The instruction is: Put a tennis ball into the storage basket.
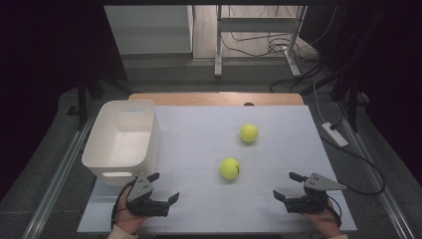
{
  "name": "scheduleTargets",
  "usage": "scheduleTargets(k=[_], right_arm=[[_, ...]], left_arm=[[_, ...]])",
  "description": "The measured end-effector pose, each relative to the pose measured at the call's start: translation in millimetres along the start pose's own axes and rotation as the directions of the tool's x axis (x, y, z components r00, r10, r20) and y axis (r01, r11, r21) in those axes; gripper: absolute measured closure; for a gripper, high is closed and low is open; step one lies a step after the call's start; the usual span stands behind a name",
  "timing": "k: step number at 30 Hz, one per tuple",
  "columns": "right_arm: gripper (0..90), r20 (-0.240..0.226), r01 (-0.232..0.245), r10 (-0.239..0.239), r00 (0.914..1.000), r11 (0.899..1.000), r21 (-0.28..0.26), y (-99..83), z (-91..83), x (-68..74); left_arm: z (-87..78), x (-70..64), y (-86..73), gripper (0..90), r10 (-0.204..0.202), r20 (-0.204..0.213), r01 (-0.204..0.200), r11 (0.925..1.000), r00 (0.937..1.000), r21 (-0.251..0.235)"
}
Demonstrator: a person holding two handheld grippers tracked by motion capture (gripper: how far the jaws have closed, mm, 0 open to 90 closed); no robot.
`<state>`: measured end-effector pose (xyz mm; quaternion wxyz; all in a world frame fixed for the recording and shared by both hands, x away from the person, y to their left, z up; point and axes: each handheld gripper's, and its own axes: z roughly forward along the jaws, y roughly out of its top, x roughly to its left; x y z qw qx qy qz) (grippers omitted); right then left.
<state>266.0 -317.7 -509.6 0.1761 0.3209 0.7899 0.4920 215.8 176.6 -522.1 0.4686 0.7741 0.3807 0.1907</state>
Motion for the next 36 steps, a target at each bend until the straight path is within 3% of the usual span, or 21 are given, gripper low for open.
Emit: scheduleTargets(k=[10, 25, 36], right_arm=[[8.5, 0.001, -0.030, 0.030, 0.9995, 0.999, -0.011, 0.8, -3.2, -0.9], [8.6, 0.000, -0.021, 0.021, 0.9998, 1.000, -0.005, 1.7, -1.1, 3.5], [8.6, 0.009, -0.032, 0.032, 0.9995, 1.000, -0.002, 1.6, -2.1, 1.5]], left_arm=[[-0.8, 0.8, 3.8, 4.7, -0.025, 0.008, 0.025, 0.9996, 0.9997, -0.011], [-1.7, -0.6, 8.3, 4.7, -0.041, 0.007, 0.041, 0.9991, 0.9991, -0.013], [2.0, -7.8, 15.4, 4.8, -0.029, 0.024, 0.029, 0.9995, 0.9993, 0.010]])
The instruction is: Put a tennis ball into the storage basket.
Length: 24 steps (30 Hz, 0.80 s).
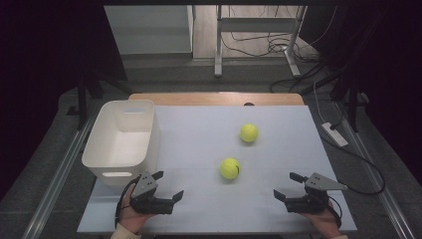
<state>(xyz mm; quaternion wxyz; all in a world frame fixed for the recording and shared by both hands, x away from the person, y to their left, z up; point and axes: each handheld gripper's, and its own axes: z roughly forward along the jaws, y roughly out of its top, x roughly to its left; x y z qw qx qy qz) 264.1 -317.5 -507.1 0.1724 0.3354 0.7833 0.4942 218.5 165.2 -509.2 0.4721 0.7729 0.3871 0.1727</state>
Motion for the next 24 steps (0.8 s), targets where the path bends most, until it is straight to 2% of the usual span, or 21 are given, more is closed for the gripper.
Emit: scheduleTargets(k=[13, 17, 24], right_arm=[[9.0, -0.004, 0.009, -0.009, 1.0000, 1.000, -0.011, 0.7, 0.0, 3.7], [9.2, -0.005, 0.011, -0.011, 0.9999, 1.000, -0.017, 1.8, 0.8, 3.7], [9.6, -0.012, 0.008, -0.008, 0.9999, 1.000, -0.018, 1.9, 0.9, 2.5]], left_arm=[[-4.8, -1.9, 13.3, 5.0, -0.015, 0.009, 0.015, 0.9999, 0.9999, -0.008], [-4.2, -3.2, 18.5, 5.1, -0.005, 0.023, 0.004, 1.0000, 0.9997, 0.008], [-3.9, -3.7, 26.2, 5.1, -0.004, 0.021, 0.004, 1.0000, 0.9998, 0.004]])
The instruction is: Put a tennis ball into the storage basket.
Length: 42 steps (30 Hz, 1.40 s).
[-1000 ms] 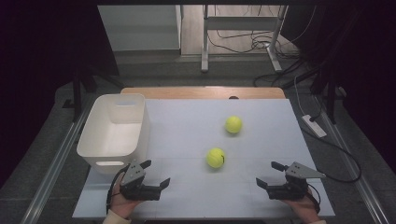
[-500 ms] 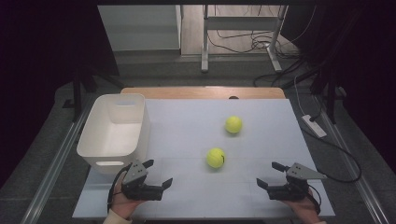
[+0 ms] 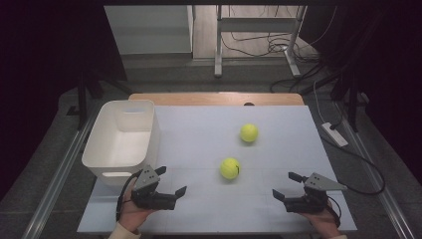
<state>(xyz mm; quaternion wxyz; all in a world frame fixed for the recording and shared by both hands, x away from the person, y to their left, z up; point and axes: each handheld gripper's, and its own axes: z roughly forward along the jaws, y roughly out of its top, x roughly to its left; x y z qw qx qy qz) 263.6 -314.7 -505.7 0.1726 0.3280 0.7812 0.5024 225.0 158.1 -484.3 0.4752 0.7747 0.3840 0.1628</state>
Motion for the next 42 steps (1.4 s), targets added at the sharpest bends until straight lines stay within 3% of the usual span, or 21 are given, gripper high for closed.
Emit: scheduleTargets(k=[26, 42], right_arm=[[9.6, 0.002, -0.003, 0.003, 1.0000, 1.000, 0.004, -0.9, -0.9, -1.4], [9.6, 0.011, 0.001, -0.001, 0.9999, 1.000, 0.002, -1.1, -1.0, -2.2]], left_arm=[[8.1, -4.1, 27.0, 5.2, 0.014, -0.014, -0.014, 0.9999, 0.9998, -0.008], [18.9, -10.8, 41.9, 4.9, 0.035, 0.006, -0.035, 0.9994, 0.9994, -0.002]])
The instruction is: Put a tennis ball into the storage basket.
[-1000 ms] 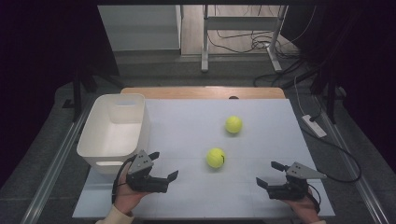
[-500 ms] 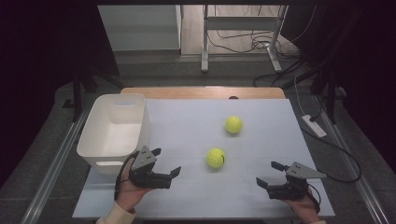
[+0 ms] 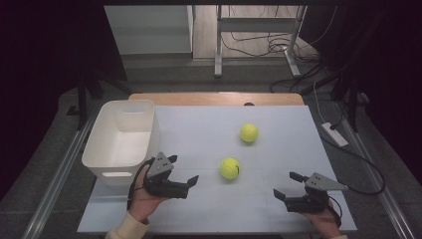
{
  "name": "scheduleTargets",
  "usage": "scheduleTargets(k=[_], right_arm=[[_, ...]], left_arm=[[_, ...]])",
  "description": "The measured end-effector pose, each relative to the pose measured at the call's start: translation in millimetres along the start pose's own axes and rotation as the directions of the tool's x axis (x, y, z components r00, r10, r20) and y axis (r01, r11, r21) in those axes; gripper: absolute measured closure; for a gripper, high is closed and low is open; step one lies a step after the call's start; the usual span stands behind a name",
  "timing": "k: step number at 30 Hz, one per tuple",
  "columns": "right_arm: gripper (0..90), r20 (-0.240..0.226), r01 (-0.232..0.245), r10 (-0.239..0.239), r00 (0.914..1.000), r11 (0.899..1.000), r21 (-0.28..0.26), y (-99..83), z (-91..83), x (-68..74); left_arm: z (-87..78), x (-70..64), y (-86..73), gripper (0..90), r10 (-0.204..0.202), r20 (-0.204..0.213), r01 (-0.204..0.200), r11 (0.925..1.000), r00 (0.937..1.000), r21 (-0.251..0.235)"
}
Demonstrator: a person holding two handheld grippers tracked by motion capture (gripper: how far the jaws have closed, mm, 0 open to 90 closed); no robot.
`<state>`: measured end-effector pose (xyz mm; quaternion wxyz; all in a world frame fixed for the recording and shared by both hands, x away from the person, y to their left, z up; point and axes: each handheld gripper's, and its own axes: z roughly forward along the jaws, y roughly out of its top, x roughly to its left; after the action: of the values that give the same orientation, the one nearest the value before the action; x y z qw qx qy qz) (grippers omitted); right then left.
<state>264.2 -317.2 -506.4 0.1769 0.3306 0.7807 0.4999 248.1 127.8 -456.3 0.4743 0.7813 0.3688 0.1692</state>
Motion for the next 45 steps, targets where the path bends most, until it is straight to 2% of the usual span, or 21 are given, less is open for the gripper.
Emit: scheduleTargets(k=[7, 21, 28, 45], right_arm=[[9.8, 0.001, 0.006, -0.006, 1.0000, 1.000, -0.004, 0.4, 0.2, 0.9], [9.8, 0.002, 0.004, -0.004, 1.0000, 1.000, -0.005, 0.2, 0.1, 0.1], [9.8, 0.002, 0.006, -0.006, 1.0000, 1.000, -0.005, 0.2, 0.2, 0.2], [9.9, 0.003, 0.004, -0.004, 1.0000, 1.000, -0.008, -0.1, -0.2, 0.0]], left_arm=[[3.9, -2.6, 5.5, 5.1, 0.008, 0.006, -0.008, 0.9999, 0.9999, -0.009], [16.9, -7.5, 14.5, 5.1, 0.015, 0.028, -0.015, 0.9998, 0.9995, 0.011], [24.7, -11.9, 21.6, 5.2, 0.033, 0.051, -0.034, 0.9993, 0.9981, 0.013], [37.9, -18.2, 32.6, 5.5, 0.046, 0.095, -0.047, 0.9988, 0.9944, 0.014]])
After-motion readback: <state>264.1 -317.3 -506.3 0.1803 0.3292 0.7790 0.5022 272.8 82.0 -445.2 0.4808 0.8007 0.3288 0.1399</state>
